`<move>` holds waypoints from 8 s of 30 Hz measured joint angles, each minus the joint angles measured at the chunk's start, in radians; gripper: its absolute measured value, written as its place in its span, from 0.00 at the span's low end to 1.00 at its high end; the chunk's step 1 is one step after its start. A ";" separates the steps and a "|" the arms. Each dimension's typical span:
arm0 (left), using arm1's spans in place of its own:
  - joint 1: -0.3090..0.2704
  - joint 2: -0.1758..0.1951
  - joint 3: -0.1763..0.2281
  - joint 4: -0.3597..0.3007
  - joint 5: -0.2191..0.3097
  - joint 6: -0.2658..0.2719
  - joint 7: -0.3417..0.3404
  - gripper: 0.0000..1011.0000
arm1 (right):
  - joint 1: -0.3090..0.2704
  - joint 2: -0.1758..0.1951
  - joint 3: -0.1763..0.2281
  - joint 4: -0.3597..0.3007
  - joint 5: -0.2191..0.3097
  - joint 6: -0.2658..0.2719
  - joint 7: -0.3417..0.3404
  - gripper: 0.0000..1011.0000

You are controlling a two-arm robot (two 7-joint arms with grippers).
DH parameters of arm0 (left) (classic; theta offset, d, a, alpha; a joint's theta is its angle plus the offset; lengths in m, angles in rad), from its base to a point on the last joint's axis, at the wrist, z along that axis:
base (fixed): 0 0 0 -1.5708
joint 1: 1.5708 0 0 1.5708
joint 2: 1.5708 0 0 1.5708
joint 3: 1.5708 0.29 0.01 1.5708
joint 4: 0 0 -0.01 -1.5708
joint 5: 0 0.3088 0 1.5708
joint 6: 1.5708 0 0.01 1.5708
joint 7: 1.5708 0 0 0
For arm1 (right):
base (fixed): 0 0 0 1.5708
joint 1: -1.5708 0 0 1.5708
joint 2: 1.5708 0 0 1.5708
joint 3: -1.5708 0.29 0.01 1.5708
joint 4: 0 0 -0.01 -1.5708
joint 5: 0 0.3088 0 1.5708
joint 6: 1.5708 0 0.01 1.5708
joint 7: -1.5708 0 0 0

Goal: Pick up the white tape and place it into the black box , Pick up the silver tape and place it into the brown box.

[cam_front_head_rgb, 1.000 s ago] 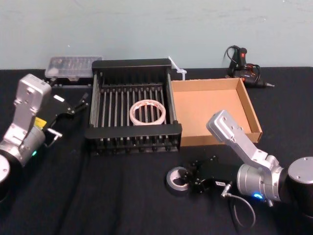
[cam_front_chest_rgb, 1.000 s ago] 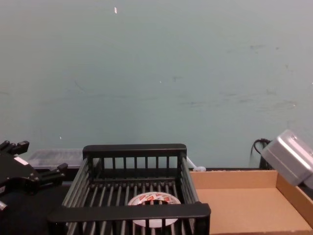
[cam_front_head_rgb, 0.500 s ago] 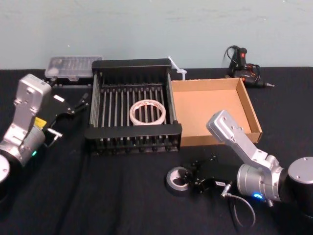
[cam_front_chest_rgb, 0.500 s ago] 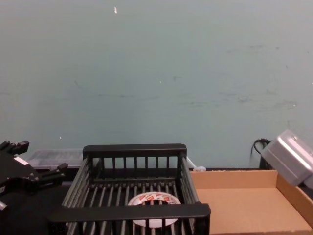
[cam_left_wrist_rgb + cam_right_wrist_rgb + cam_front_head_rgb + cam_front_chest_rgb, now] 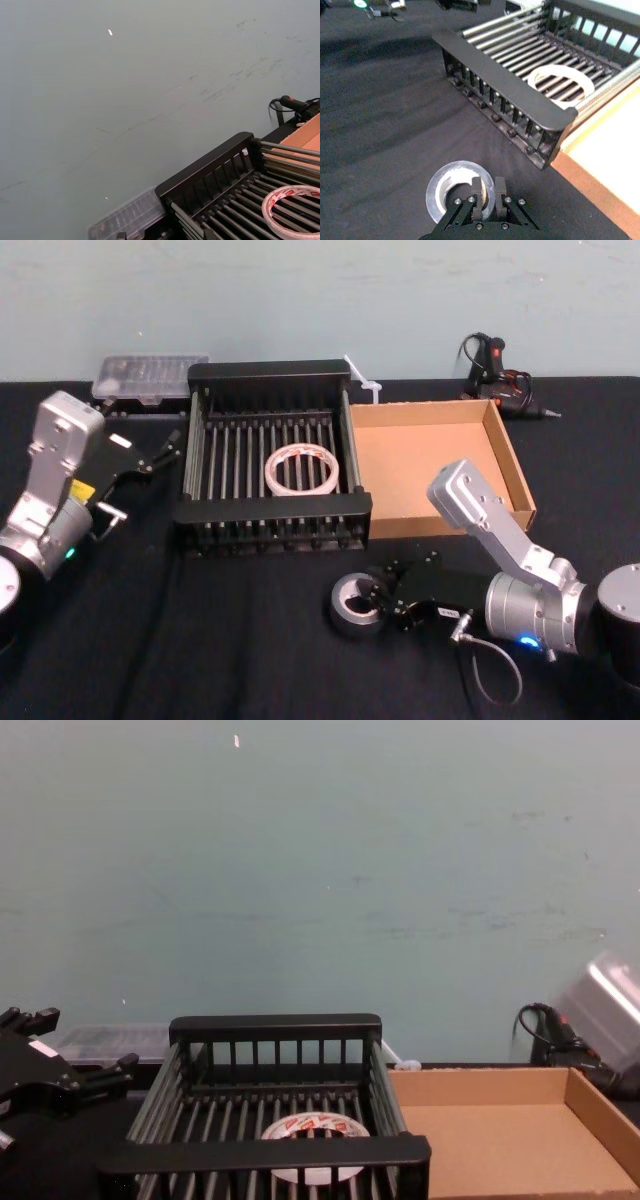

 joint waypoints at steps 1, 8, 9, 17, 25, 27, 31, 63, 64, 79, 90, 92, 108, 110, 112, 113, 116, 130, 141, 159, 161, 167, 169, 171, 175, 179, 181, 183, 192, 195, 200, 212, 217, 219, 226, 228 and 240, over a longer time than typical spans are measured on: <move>0.000 0.000 0.000 0.000 0.000 0.000 0.000 0.99 | -0.005 0.002 0.004 -0.010 0.003 -0.005 -0.002 0.16; 0.000 0.000 0.000 0.000 0.000 0.000 0.000 0.99 | -0.026 0.012 0.018 -0.056 0.018 -0.018 -0.008 0.16; 0.000 0.000 0.000 0.000 0.000 0.000 0.000 0.99 | -0.031 0.015 0.021 -0.066 0.021 -0.021 -0.012 0.16; 0.000 0.000 0.000 0.000 0.000 0.000 0.000 0.99 | -0.065 0.022 0.054 -0.116 0.040 -0.056 -0.042 0.16; 0.000 0.000 0.000 0.000 0.000 0.000 0.000 0.99 | -0.107 0.008 0.098 -0.139 0.058 -0.124 -0.079 0.16; 0.000 0.000 0.000 0.000 0.000 0.000 0.000 0.99 | -0.114 0.005 0.104 -0.141 0.059 -0.136 -0.085 0.16; 0.000 0.000 0.000 0.000 0.000 0.000 0.000 0.99 | -0.125 -0.002 0.115 -0.144 0.060 -0.160 -0.094 0.16; 0.000 0.000 0.000 0.000 0.000 0.000 0.000 0.99 | -0.188 -0.078 0.234 -0.148 0.037 -0.236 -0.191 0.16; 0.000 0.000 0.000 0.000 0.000 0.000 0.000 0.99 | -0.191 -0.080 0.240 -0.149 0.037 -0.237 -0.195 0.16; 0.000 0.000 0.000 0.000 0.000 0.000 0.000 0.99 | -0.238 -0.138 0.331 -0.149 0.017 -0.254 -0.272 0.16; 0.000 0.000 0.000 0.000 0.000 0.000 0.000 0.99 | -0.226 -0.166 0.345 -0.117 -0.024 -0.248 -0.277 0.16; 0.000 0.000 0.000 0.000 0.000 0.000 0.000 0.99 | -0.220 -0.170 0.346 -0.108 -0.027 -0.248 -0.273 0.16; 0.000 0.000 0.000 0.000 0.000 0.000 0.000 0.99 | -0.121 -0.229 0.334 0.022 -0.040 -0.249 -0.250 0.16; 0.000 0.000 0.000 0.000 0.000 0.000 0.000 0.99 | -0.106 -0.234 0.331 0.039 -0.042 -0.247 -0.248 0.16; 0.000 0.000 0.000 0.000 0.000 0.000 0.000 0.99 | -0.088 -0.239 0.326 0.057 -0.046 -0.244 -0.244 0.16; 0.000 0.000 0.000 0.000 0.000 0.000 0.000 0.99 | -0.081 -0.241 0.325 0.063 -0.046 -0.243 -0.242 0.16; 0.000 0.000 0.000 0.000 0.000 0.000 0.000 0.99 | -0.060 -0.246 0.321 0.087 -0.051 -0.240 -0.240 0.16; 0.000 0.000 0.000 0.000 0.000 0.000 0.000 0.99 | 0.016 -0.262 0.311 0.184 -0.064 -0.231 -0.230 0.16; 0.000 0.000 0.000 0.000 0.000 0.000 0.000 0.99 | 0.071 -0.273 0.305 0.254 -0.072 -0.223 -0.223 0.16; 0.000 0.000 0.000 0.000 0.000 0.000 0.000 0.99 | 0.124 -0.282 0.289 0.345 -0.085 -0.210 -0.209 0.16; 0.000 0.000 0.000 0.000 0.000 0.000 0.000 0.99 | 0.125 -0.281 0.288 0.348 -0.088 -0.205 -0.210 0.16; 0.000 0.000 0.000 0.000 0.000 0.000 0.000 0.99 | 0.124 -0.280 0.287 0.350 -0.095 -0.196 -0.213 0.16; 0.000 0.000 0.000 0.000 0.000 0.000 0.000 0.99 | 0.122 -0.280 0.287 0.352 -0.096 -0.195 -0.213 0.16; 0.000 0.000 0.000 0.000 0.000 0.000 0.000 0.99 | 0.121 -0.281 0.287 0.355 -0.097 -0.193 -0.213 0.16; 0.000 0.000 0.000 0.000 0.000 0.000 0.000 0.99 | 0.121 -0.281 0.288 0.357 -0.098 -0.188 -0.212 0.16; 0.000 0.000 0.000 0.000 0.000 0.000 0.000 0.99 | 0.121 -0.281 0.288 0.357 -0.098 -0.185 -0.210 0.16; 0.000 0.000 0.000 0.000 0.000 0.000 0.000 0.99 | 0.121 -0.281 0.288 0.357 -0.098 -0.185 -0.210 0.16; 0.000 0.000 0.000 0.000 0.000 0.000 0.000 0.99 | 0.121 -0.281 0.288 0.356 -0.098 -0.186 -0.210 0.16; 0.000 0.000 0.000 0.000 0.000 0.000 0.000 0.99 | 0.121 -0.281 0.289 0.356 -0.098 -0.187 -0.211 0.16; 0.000 0.000 0.000 0.000 0.000 0.000 0.000 0.99 | 0.121 -0.281 0.289 0.356 -0.098 -0.187 -0.211 0.16; 0.000 0.000 0.000 0.000 0.000 0.000 0.000 0.99 | 0.120 -0.281 0.289 0.355 -0.098 -0.188 -0.211 0.19; 0.000 0.000 0.000 0.000 0.000 0.000 0.000 0.99 | 0.120 -0.281 0.289 0.355 -0.098 -0.189 -0.212 0.60; 0.000 0.000 0.000 0.000 0.000 0.000 0.000 0.99 | 0.120 -0.281 0.289 0.355 -0.098 -0.189 -0.212 0.74; 0.000 0.000 0.000 0.000 0.000 0.000 0.000 0.99 | 0.120 -0.281 0.289 0.355 -0.097 -0.189 -0.212 0.81; 0.000 0.000 0.000 0.000 0.000 0.000 0.000 0.99 | 0.120 -0.281 0.289 0.355 -0.097 -0.189 -0.212 0.99; 0.000 0.000 0.000 0.000 0.000 0.000 0.000 0.99 | 0.120 -0.281 0.289 0.355 -0.097 -0.189 -0.212 0.99; 0.000 0.000 0.000 0.000 0.000 0.000 0.000 0.99 | 0.104 -0.277 0.287 0.328 -0.099 -0.202 -0.206 0.99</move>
